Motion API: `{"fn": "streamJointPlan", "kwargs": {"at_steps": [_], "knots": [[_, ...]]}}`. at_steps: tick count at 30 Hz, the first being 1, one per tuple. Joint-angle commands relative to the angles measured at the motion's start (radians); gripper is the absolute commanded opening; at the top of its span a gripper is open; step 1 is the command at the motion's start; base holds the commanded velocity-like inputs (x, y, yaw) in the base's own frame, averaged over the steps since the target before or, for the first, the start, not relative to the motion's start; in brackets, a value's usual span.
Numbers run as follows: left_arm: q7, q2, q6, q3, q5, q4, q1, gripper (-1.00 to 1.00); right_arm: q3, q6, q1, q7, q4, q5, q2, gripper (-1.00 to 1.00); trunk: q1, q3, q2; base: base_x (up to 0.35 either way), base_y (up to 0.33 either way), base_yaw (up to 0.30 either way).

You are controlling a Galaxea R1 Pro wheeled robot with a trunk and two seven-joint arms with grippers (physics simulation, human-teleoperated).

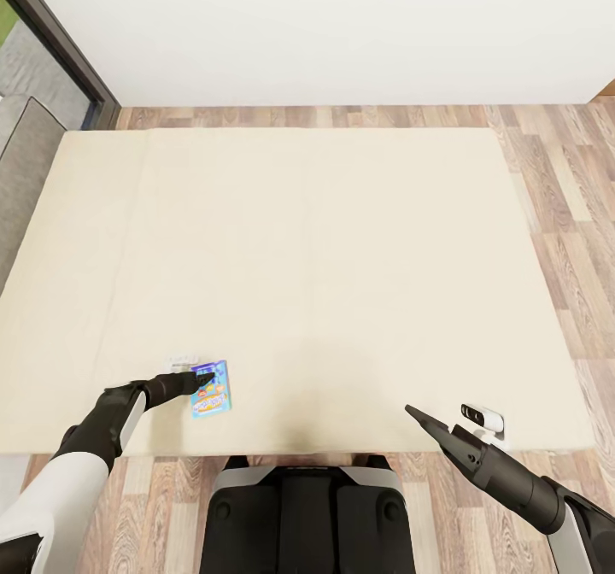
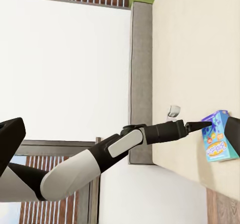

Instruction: Put all the toys in the child's room - the three board games (two on the bed and one on the table), the two jigsaw puzzles on the table, and the tennis ball on the table - inside the toy box on the table in the child's room.

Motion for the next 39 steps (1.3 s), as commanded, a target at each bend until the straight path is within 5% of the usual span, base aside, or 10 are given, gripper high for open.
{"fn": "streamJointPlan", "kwargs": {"at_steps": [1,39], "knots": [[-0.008,-0.001,0.006,0.006,-0.008,-0.001,-0.001,1.0,0.0,0.008,0.0,0.001,0.0,-0.003,0.0,1.0,0.001,-0.001,-0.002,0.0,-0.042,0.0],[-0.008,-0.012,0.009,0.004,-0.008,-0.001,-0.001,1.0,-0.001,0.008,0.0,0.001,0.0,-0.003,-0.002,1.0,0.001,-0.001,-0.002,0.0,-0.13,0.0]]}}
